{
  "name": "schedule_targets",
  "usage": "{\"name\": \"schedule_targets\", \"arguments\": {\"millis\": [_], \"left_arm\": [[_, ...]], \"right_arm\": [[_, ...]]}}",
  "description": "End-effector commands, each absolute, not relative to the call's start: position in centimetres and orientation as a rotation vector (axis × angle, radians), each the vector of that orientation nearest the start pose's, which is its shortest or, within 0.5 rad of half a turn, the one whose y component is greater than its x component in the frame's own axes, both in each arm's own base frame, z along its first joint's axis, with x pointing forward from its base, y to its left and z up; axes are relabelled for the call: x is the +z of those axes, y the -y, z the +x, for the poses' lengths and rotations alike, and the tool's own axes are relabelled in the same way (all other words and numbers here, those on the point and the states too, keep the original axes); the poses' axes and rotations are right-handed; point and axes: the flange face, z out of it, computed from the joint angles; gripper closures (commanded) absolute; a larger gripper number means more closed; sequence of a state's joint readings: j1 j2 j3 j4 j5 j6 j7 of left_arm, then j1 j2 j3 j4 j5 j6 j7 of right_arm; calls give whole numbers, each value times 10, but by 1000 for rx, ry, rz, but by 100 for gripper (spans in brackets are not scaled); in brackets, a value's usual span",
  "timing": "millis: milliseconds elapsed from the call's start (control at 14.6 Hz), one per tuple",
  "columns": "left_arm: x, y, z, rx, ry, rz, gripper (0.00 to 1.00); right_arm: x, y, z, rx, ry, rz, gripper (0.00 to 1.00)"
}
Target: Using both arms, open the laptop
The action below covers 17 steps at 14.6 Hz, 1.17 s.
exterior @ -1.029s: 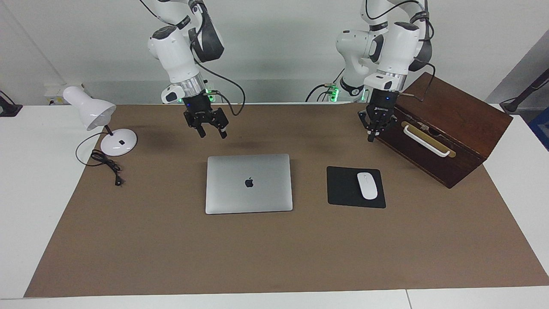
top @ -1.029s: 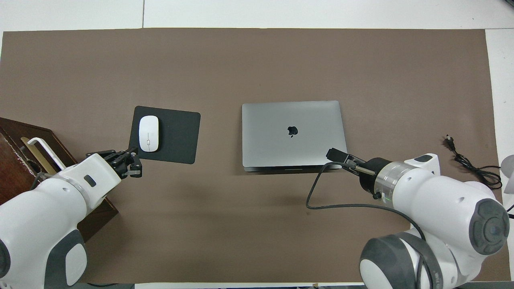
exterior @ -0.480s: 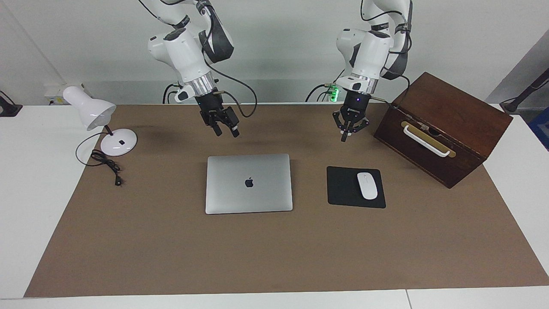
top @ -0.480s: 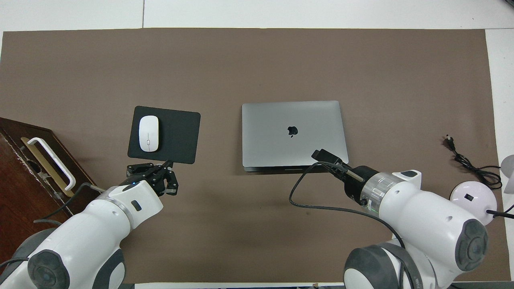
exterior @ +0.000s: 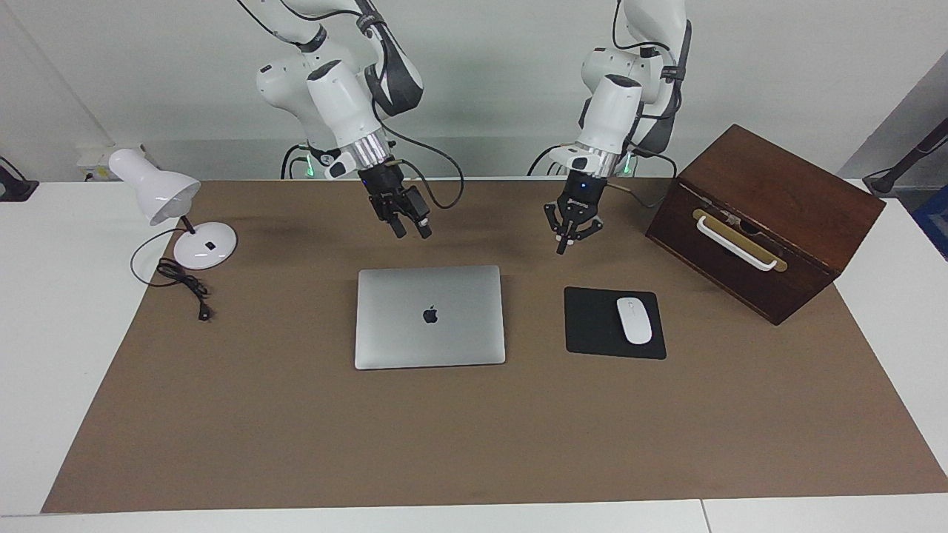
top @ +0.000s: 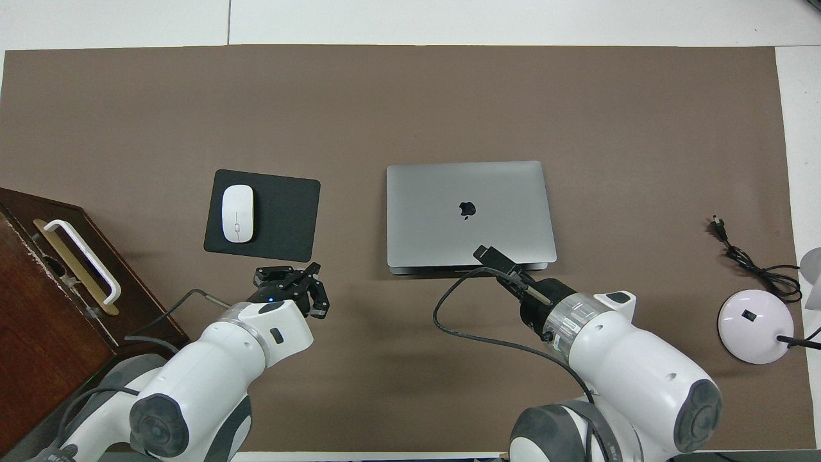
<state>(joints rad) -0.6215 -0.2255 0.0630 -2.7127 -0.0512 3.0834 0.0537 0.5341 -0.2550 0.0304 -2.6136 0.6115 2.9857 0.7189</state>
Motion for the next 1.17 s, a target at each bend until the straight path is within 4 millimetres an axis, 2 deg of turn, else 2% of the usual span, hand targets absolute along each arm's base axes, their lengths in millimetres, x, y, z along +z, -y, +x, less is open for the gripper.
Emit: {"name": "schedule_targets", "arguments": {"millis": [0, 343, 823, 1098], "left_arm": [[354, 245, 369, -970, -919, -3058, 100], [328, 268, 359, -1021, -983, -3039, 100], [291, 290, 343, -1131, -1063, -2998, 100], [288, 297, 343, -1124, -1031, -3020, 100]], "right_arm": [[398, -208, 403, -444, -938, -2337, 0], [386, -222, 398, -475, -952, -2309, 0], [377, -221, 397, -482, -986, -2298, 0], [363, -230, 392, -492, -1039, -2268, 0]]}}
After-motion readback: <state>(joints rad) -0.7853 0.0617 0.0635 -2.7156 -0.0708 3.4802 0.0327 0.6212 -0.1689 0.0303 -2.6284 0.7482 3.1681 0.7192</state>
